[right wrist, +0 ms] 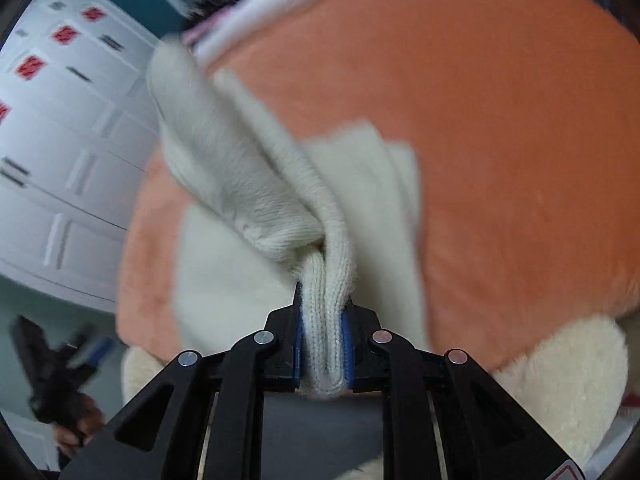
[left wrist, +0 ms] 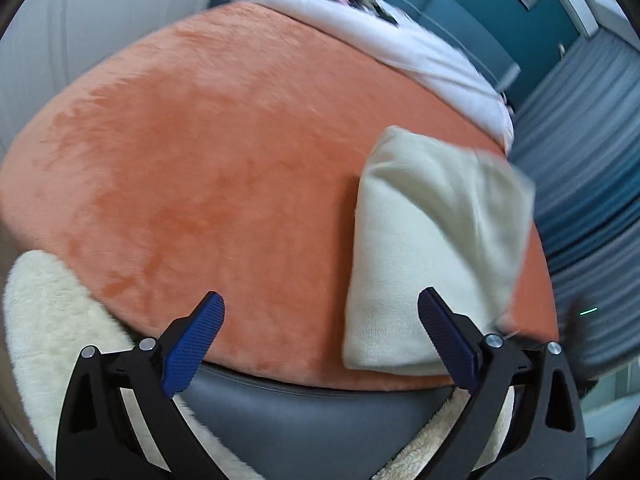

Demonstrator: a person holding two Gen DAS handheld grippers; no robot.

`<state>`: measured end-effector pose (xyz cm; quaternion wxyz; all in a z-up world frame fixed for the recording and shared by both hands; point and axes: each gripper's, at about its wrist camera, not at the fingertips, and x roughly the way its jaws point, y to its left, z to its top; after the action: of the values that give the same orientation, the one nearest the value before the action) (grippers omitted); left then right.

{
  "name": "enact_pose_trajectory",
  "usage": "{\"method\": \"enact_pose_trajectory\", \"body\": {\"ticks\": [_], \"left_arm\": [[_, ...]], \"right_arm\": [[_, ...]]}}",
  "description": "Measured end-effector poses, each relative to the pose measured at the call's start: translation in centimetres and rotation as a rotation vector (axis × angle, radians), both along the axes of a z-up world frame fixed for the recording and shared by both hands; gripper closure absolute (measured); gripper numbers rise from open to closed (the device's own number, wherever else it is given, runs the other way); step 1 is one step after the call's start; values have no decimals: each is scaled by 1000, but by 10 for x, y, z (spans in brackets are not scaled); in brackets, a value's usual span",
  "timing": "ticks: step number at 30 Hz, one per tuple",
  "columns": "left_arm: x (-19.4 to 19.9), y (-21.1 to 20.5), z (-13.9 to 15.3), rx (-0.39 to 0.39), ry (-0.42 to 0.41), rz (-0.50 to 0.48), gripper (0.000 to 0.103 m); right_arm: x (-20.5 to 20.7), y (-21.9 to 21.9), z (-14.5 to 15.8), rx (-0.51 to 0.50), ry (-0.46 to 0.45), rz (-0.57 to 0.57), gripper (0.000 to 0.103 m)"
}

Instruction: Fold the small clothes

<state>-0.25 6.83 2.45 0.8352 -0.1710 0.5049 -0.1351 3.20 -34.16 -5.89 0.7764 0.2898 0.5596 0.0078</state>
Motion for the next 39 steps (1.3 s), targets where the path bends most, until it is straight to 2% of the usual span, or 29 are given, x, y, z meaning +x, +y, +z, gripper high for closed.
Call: {"method": "enact_pose_trajectory", "body": {"ticks": [1,2,3,5,8,10,12,13,15,17,20,21,24,25,26,27,30,32,34,36,39], "left_arm": [[3,-14,-4,5,5,-35,8],[5,-28,-7,25,9,-62,8],[8,-42,-9,46,13,-84,8],[11,-65,-12,76,12,-126,8],[13,-89,-14,112,7,-172,8],[16,-104,-16,159,-3,-193,8],[17,-114,-18,196,-10,-200,8],[18,-119,-19,212,-12,-202,8],[19,-124,-21,229,-11,-205,8],[20,-126,-24,243,-5,-205,8],[22,-127,-27,264,7,-207,8],[23,-127,-28,266,14,-209,8],[24,-129,-32,255,31,-202,8],[24,-131,-34,252,39,-204,8],[25,-133,-36,245,48,-209,8],[26,-134,-38,239,52,-212,8],[31,-137,-42,186,59,-220,8],[39,-137,-49,121,69,-229,7],[53,-136,-66,62,116,-225,5],[69,-129,-88,-6,168,-205,5],[86,-120,-116,-179,290,-181,5]], "right_arm": [[-11,-8,-38,37,81,-23,87],[-21,-14,-50,94,60,-73,86],[-29,-21,-48,158,16,-120,86],[-36,-31,-29,191,-42,-173,80],[-43,-45,12,72,-115,-223,80],[-39,-39,38,15,-189,-177,80],[-23,-25,52,5,-232,-98,80],[-15,-20,50,-2,-235,-61,80],[6,-7,25,-53,-174,7,80],[28,5,-13,-98,-78,40,90],[30,-3,1,-67,-97,9,89],[26,-9,10,-47,-110,-11,86],[15,-22,25,-24,-137,-56,68],[8,-27,26,-26,-142,-74,48],[0,-33,25,-29,-142,-97,30],[0,-36,20,-28,-139,-111,26],[-5,-45,4,22,-98,-138,25],[-8,-47,-8,90,-92,-156,23],[-2,-51,-26,186,-104,-163,18],[6,-52,-46,269,-85,-175,18],[21,-48,-63,353,-103,-186,16]]}}
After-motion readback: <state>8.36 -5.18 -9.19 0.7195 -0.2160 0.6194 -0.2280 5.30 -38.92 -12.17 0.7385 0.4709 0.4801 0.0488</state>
